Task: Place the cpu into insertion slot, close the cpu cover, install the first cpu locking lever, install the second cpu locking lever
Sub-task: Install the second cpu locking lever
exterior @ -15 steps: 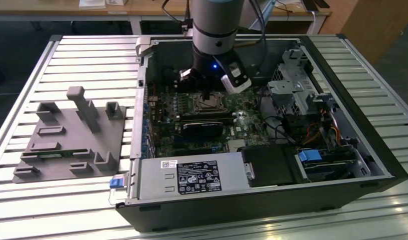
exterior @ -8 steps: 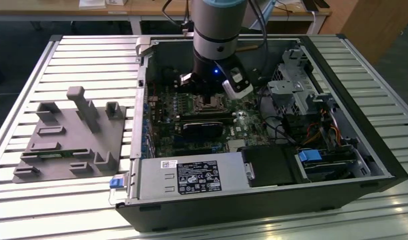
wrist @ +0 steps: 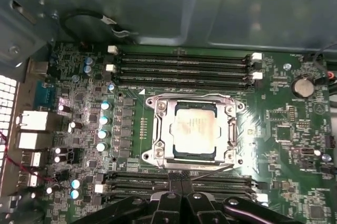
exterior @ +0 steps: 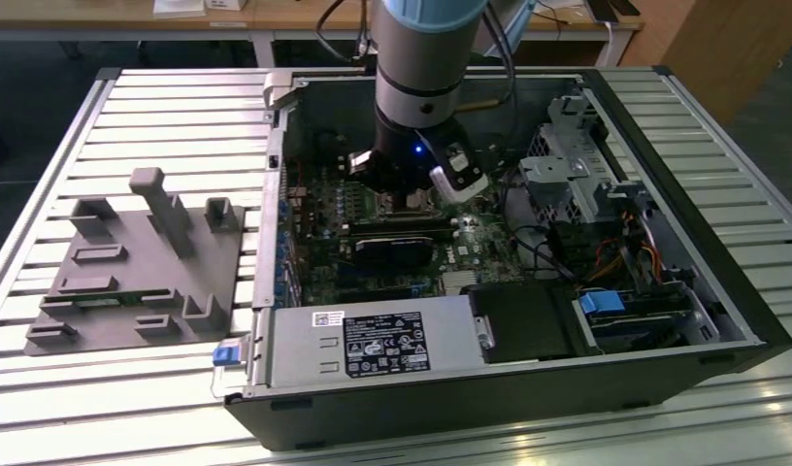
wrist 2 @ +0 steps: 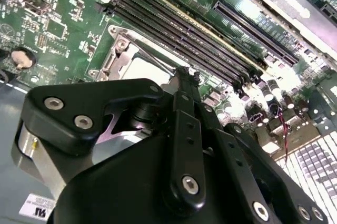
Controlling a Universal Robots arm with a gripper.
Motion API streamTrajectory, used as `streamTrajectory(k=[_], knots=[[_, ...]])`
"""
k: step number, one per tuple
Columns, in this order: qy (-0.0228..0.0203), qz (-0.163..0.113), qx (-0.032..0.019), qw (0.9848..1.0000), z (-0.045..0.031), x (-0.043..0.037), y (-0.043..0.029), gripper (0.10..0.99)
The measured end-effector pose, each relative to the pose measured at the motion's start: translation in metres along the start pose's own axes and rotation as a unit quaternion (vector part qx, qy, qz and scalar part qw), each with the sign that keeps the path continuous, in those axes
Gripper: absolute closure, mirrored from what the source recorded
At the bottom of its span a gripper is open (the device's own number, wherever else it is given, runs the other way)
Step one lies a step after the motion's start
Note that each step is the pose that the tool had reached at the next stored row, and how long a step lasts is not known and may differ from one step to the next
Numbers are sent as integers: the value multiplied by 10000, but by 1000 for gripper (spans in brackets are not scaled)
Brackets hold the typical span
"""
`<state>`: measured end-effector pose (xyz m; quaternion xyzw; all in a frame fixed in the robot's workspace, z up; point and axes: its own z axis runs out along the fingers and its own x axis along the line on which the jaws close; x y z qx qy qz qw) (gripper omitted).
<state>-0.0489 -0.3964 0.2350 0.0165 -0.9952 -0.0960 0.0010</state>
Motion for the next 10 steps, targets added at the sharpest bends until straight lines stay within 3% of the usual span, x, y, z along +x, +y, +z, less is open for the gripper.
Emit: streamTrajectory(k=[8,9,10], knots=[[5,1,-2,10000,136,56,-25,980],[-3,0,-241,9997,149,62,-51,980],[-4,-1,-274,9996,148,63,-62,980]])
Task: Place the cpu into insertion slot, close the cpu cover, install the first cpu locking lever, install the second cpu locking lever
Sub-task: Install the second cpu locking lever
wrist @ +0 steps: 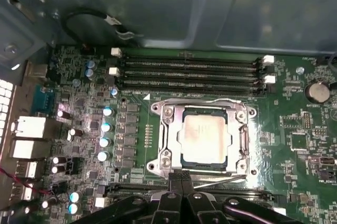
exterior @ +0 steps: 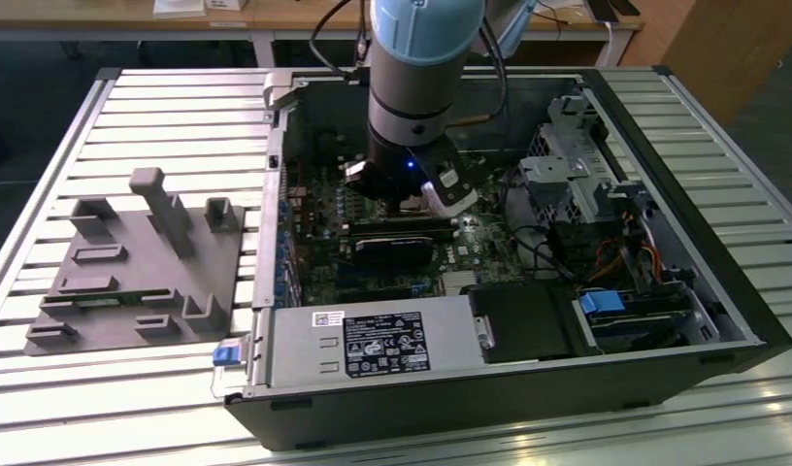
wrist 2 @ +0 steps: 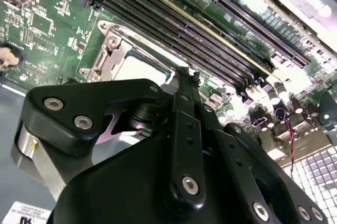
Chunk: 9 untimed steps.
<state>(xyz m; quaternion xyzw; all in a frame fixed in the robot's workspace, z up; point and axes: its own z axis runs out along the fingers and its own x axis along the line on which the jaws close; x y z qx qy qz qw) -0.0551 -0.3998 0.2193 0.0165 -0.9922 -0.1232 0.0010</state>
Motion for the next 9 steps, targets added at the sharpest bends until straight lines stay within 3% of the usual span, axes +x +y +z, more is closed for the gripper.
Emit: streamTrajectory(k=[4,9], knots=[[-4,-1,-117,9999,-5,6,-43,980],[-4,-1,-127,9999,17,15,-71,980]])
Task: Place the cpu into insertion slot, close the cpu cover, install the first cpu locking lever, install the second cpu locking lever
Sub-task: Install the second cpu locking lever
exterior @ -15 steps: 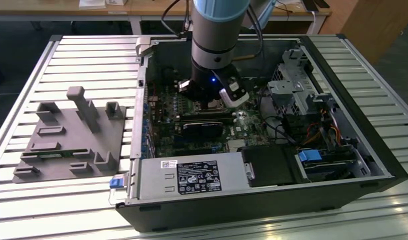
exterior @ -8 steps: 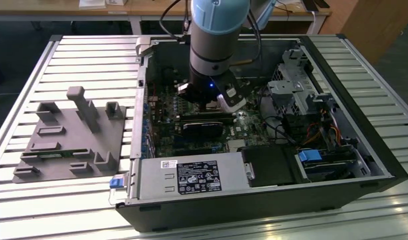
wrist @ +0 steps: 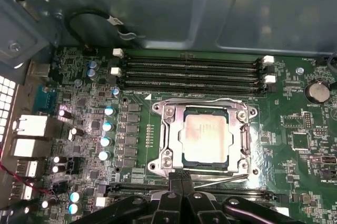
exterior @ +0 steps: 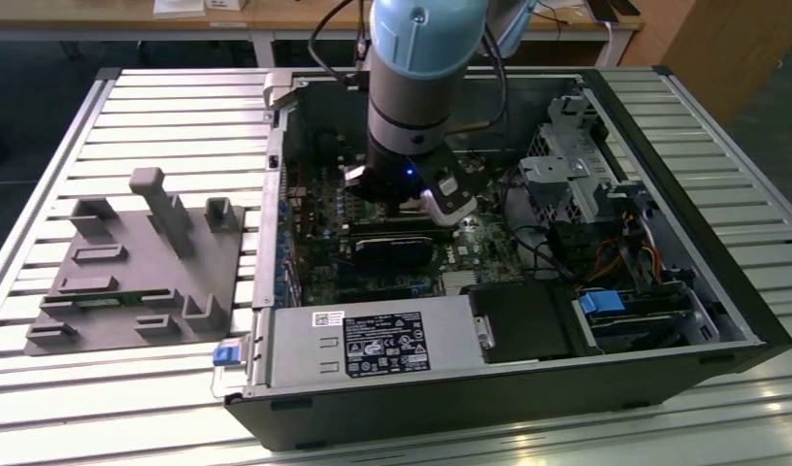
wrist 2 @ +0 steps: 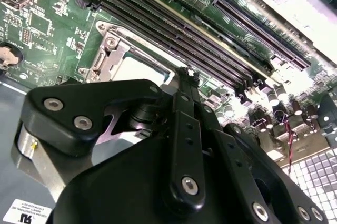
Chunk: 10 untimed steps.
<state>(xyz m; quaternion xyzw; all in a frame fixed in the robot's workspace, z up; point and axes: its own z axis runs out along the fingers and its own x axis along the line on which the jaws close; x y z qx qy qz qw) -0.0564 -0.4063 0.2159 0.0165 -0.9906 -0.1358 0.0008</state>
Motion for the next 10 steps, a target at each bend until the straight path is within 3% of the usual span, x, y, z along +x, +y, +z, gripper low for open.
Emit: streamTrajectory(k=[10], knots=[[-1,0,-23,10000,24,46,-52,980]])
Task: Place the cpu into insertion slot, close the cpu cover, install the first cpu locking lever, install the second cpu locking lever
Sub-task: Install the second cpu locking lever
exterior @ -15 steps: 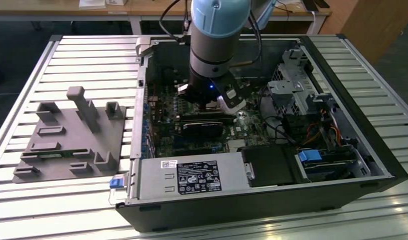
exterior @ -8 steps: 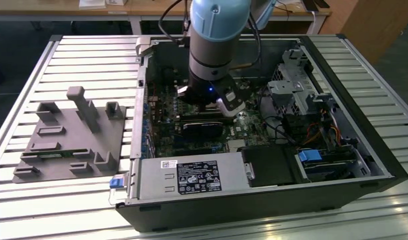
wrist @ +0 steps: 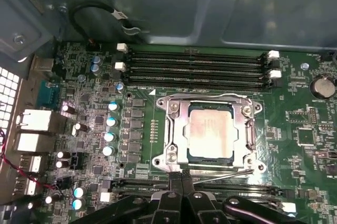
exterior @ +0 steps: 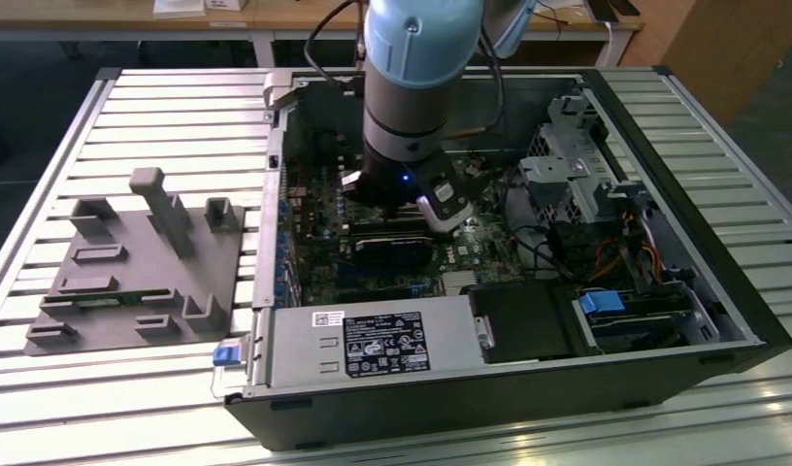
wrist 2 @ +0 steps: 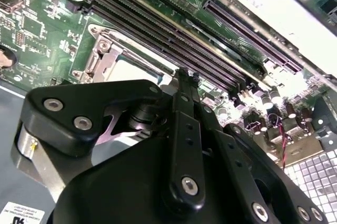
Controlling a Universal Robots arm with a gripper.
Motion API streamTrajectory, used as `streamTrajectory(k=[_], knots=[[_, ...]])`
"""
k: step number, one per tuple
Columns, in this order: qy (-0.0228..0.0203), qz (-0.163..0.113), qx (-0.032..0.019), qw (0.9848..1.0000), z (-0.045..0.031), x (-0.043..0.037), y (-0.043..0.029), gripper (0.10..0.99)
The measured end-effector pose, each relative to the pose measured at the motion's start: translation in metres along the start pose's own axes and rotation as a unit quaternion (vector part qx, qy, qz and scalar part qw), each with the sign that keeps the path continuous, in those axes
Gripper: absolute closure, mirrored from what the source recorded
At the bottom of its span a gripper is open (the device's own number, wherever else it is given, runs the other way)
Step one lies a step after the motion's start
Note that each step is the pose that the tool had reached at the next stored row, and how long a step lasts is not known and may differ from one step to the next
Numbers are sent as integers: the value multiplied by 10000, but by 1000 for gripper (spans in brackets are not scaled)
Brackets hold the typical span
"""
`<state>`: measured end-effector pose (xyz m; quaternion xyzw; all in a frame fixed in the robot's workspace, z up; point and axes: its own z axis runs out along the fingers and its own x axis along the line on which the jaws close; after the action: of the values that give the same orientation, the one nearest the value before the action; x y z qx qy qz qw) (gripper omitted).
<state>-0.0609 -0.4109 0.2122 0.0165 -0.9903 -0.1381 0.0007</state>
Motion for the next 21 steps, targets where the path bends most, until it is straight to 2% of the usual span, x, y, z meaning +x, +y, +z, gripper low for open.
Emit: streamTrajectory(k=[5,8,12,18,21], knots=[[0,0,-13,10000,77,9,-22,980],[-1,-1,-38,10000,105,14,-31,980],[-3,0,-94,10000,107,26,-58,980],[-14,-3,-204,9998,98,58,-108,980],[-25,-7,-233,9997,110,81,-118,980]])
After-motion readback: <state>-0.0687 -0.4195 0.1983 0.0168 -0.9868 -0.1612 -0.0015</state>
